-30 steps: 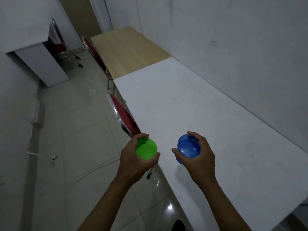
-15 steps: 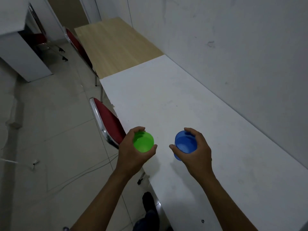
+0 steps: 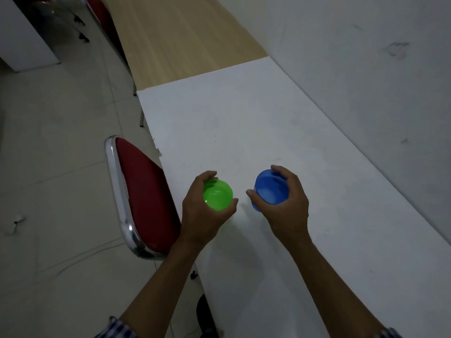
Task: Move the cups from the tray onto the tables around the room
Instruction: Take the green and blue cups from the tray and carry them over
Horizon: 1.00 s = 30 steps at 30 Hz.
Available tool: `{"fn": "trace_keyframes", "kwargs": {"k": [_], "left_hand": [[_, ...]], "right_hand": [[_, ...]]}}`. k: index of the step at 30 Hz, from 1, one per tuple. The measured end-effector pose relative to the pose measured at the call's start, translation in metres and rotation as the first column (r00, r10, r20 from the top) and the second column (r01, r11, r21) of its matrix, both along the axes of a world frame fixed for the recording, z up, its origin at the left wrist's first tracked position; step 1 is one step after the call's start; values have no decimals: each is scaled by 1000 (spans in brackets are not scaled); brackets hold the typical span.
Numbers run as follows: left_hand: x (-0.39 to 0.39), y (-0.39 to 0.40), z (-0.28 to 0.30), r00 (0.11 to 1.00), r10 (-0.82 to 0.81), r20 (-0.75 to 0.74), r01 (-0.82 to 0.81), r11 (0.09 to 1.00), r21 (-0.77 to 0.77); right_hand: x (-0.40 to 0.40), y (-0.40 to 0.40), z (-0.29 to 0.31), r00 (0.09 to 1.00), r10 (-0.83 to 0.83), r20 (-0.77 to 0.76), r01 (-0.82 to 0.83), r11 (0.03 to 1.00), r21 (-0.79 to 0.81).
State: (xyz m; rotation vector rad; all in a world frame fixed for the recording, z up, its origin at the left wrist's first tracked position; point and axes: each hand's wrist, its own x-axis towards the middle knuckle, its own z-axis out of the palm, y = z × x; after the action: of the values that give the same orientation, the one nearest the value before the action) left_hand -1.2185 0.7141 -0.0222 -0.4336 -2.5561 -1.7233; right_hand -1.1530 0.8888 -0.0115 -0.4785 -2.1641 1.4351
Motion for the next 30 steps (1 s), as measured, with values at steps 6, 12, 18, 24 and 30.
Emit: {"fn": "trace_keyframes", "kwargs": {"k": [6, 12, 18, 24, 30], "left_hand": [[-48, 14, -20, 1000, 18, -25, -18, 1000, -9], [-74, 27, -30, 1000, 17, -23, -17, 1000, 1], [-82, 32, -34, 1000, 14, -24, -14, 1000, -6], [-78, 25, -38, 999, -27, 36, 26, 999, 28], [-51, 2, -55, 993, 39, 109, -42, 999, 28]], "right_hand": [[-66, 12, -25, 1000, -29, 7, 29, 1000, 5], [-109, 23, -41, 998, -63, 15, 63, 998, 22], [-130, 29, -49, 996, -81, 33, 80, 997, 19], [-138, 27, -55, 996, -66, 54, 64, 997, 33], [-134, 29, -49, 993, -37, 113, 35, 999, 27]]}}
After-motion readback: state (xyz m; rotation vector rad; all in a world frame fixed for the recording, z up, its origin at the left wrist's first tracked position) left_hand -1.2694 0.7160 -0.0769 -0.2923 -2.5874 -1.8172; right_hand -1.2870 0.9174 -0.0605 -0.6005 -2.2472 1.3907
